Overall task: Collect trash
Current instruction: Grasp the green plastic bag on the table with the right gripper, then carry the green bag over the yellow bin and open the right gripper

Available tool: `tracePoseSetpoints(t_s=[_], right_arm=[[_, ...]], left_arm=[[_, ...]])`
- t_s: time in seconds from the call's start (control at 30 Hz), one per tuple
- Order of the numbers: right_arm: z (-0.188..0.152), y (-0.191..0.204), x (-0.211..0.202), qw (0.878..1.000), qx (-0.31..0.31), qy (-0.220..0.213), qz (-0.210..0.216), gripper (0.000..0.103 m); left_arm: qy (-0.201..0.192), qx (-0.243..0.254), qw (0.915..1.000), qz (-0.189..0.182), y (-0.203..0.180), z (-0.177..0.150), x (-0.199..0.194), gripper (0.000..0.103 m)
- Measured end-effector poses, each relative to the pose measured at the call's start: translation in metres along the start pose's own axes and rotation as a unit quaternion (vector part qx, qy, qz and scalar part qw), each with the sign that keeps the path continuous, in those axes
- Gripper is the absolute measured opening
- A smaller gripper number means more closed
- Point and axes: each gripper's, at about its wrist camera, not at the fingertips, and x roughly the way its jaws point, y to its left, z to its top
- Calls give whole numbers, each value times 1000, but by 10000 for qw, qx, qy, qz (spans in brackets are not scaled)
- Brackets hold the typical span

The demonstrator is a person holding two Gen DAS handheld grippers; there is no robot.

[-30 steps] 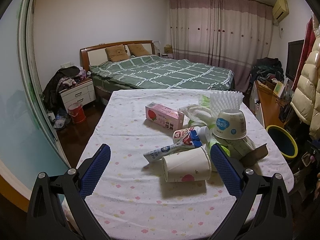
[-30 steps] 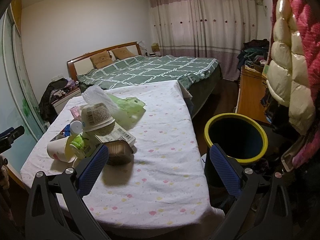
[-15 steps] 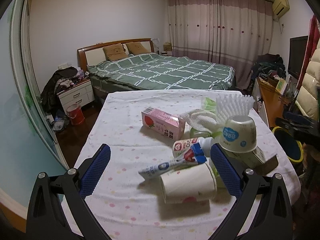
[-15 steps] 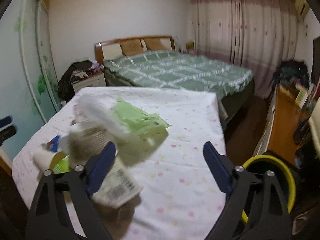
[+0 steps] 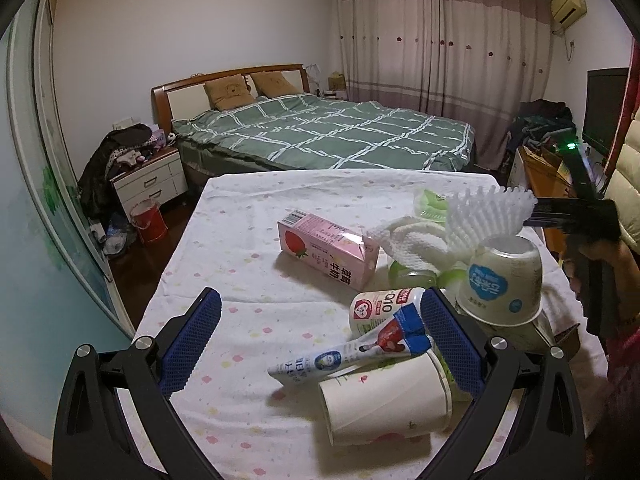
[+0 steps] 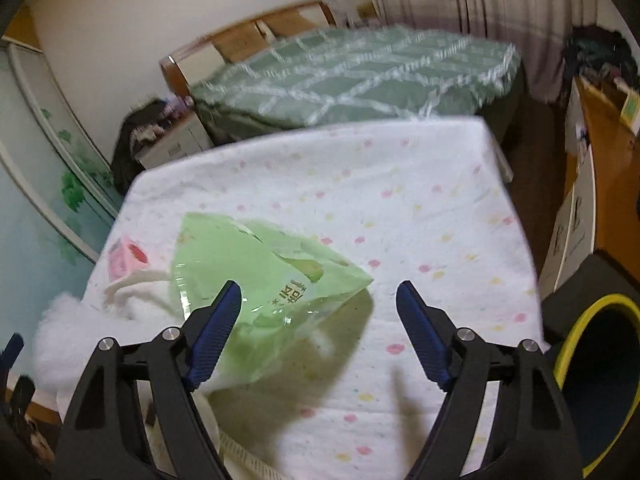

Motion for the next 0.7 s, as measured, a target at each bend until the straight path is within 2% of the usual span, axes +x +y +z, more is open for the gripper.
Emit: tracePoseSetpoints(t_s=[0.03, 0.1, 0.13, 0.2, 0.23, 0.27, 0.5, 0.7], right_arm=[[1, 0, 6, 9999, 73, 95, 83, 75], [3, -1, 16, 9991, 209, 249, 258, 64], [3, 0, 19, 9988, 258, 275, 298, 50], [3, 0, 20, 9981, 357, 286, 414, 36], [4, -1, 19, 9978, 393, 260, 457, 13], [5, -1, 16, 9979, 432, 197, 447, 7], [17, -10, -16, 9978, 456, -461, 118, 5], [36, -32, -49, 9923, 694, -1021, -66, 5]], left_arm=[[3, -3, 10000, -3, 1, 0, 2, 98], [8, -8, 10000, -18, 3, 1, 6, 98], [12, -14, 10000, -17, 4, 1, 6, 98], [21, -42, 10000, -34, 7, 0, 9, 98], [21, -55, 10000, -40, 8, 0, 10, 98], [21, -65, 10000, -42, 9, 0, 10, 98], [-8, -128, 9999, -49, 13, -3, 10, 98], [-87, -72, 9999, -124, 7, -2, 4, 98]])
